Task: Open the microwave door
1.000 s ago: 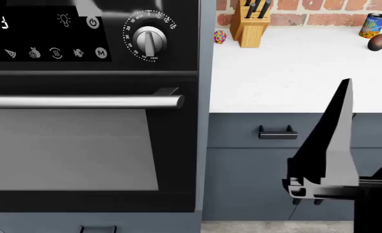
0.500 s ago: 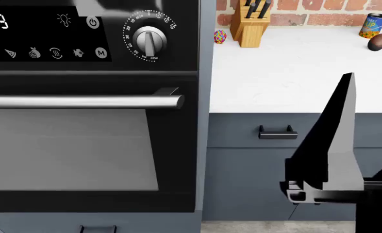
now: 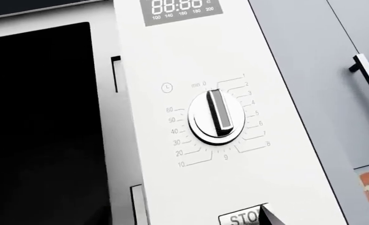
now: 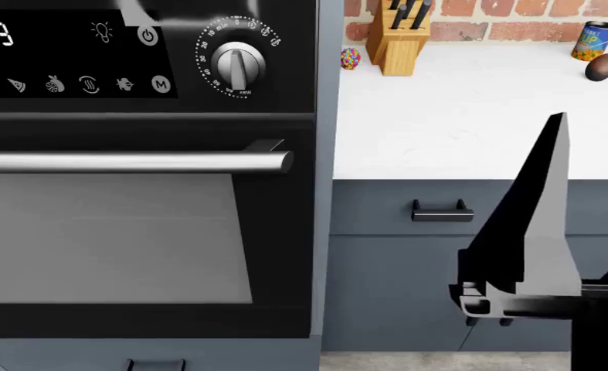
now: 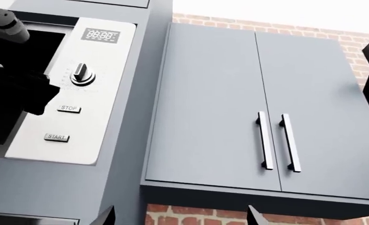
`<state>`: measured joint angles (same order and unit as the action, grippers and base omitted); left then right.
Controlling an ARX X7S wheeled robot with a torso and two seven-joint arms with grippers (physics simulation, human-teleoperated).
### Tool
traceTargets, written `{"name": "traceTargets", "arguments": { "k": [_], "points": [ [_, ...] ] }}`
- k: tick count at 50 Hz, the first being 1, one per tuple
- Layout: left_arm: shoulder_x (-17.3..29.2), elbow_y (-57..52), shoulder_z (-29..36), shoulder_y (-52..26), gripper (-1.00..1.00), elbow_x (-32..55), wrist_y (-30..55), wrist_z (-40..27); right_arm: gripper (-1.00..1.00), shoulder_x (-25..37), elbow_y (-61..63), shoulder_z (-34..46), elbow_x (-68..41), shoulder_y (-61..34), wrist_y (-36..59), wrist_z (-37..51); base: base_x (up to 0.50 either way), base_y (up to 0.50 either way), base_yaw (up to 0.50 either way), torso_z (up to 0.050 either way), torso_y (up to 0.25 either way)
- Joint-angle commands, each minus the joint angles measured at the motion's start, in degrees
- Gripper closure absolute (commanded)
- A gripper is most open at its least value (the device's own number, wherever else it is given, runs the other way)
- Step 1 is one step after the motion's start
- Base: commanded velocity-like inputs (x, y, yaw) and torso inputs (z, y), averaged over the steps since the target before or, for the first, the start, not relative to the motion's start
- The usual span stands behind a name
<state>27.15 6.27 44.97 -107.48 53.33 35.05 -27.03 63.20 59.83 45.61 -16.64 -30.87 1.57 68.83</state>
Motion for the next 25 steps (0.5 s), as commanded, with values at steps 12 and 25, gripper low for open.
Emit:
{"name": "traceTargets", "arguments": {
  "k": [12,25],
  "points": [
    [11.43,-20.47,-6.4,3.34,-1.0,11.57,6.28,-8.51,-1.0,2.04,-0.48,6.16,0.52,-4.39,-1.68,3.35,0.0,0.0,0.0,0.0,0.0],
    [18.46,-32.54,-12.34,2.58,-1.0,23.81,10.16,-16.47,-1.0,2.56,-0.95,6.51,1.04,-3.98,-3.15,3.82,0.0,0.0,0.0,0.0,0.0]
  ]
}}
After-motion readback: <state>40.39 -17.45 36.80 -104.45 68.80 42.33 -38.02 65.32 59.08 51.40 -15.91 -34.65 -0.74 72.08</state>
